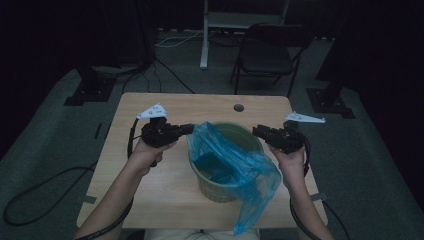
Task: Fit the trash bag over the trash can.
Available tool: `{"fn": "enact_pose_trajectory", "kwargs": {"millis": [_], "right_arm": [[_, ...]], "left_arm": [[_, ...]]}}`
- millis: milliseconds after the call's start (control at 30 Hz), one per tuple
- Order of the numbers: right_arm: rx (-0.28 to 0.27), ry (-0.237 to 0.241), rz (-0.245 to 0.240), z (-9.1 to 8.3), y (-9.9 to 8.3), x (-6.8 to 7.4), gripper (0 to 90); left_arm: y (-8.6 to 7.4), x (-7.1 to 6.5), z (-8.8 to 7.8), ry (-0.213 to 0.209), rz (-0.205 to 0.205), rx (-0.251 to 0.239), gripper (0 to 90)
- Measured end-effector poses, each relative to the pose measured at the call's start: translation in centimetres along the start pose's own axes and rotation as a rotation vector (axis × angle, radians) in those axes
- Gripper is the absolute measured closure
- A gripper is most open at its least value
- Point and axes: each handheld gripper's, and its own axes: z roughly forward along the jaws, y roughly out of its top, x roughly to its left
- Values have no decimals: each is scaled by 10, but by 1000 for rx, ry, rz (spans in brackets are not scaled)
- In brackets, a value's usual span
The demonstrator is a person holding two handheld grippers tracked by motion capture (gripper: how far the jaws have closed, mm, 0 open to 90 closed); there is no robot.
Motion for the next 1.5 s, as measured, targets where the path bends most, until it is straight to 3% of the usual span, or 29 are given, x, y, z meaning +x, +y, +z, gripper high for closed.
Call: {"fn": "enact_pose_trajectory", "kwargs": {"millis": [167, 333, 467, 500, 533, 600, 700, 767, 800, 833, 867, 900, 933, 967, 1067, 1133, 1200, 1333, 1500], "right_arm": [[16, 175, -48, -1, 8, 29, 568], [84, 225, -113, 9, 8, 47, 564], [162, 219, -142, 21, 5, 48, 594], [181, 219, -142, 25, 5, 47, 659], [195, 219, -147, 27, 4, 47, 783], [212, 199, -165, 30, 3, 46, 899], [198, 177, -159, 30, 3, 45, 900], [184, 156, -156, 29, 3, 44, 900], [168, 125, -159, 26, 5, 44, 900], [159, 112, -159, 25, 5, 44, 900], [159, 112, -159, 25, 5, 44, 900], [141, 92, -156, 22, 8, 43, 900], [141, 92, -156, 22, 8, 43, 900], [122, 81, -147, 20, 10, 42, 900], [102, 73, -132, 20, 12, 41, 900], [93, 75, -125, 21, 13, 41, 900], [95, 83, -125, 22, 13, 43, 900], [98, 97, -132, 24, 10, 47, 900], [101, 111, -138, 24, 8, 50, 900]], "left_arm": [[17, -8, 5, 11, 36, -28, 900], [25, -11, 5, 19, 39, -56, 900], [28, -13, 3, 16, 38, -72, 900], [27, -13, 3, 18, 33, -75, 900], [27, -12, 3, 14, 31, -71, 900], [24, -12, 3, 1, 29, -52, 900], [21, -11, 1, -17, 23, -35, 783], [19, -13, -3, 5, 9, -34, 528], [18, -15, -5, 19, -10, -27, 418], [18, -19, -12, 61, -50, -29, 373], [18, -19, -12, 61, -50, -29, 348], [19, -24, -18, 30, -81, -51, 302], [19, -24, -18, 30, -81, -51, 302], [19, -34, -19, -3, -70, -52, 301], [20, -45, -14, -32, -52, -38, 301], [17, -62, 1, -58, -22, 8, 302], [15, -69, 15, -58, -23, 39, 302], [11, -73, 44, -61, -38, 110, 302], [10, -72, 62, -86, -66, 126, 323]]}}
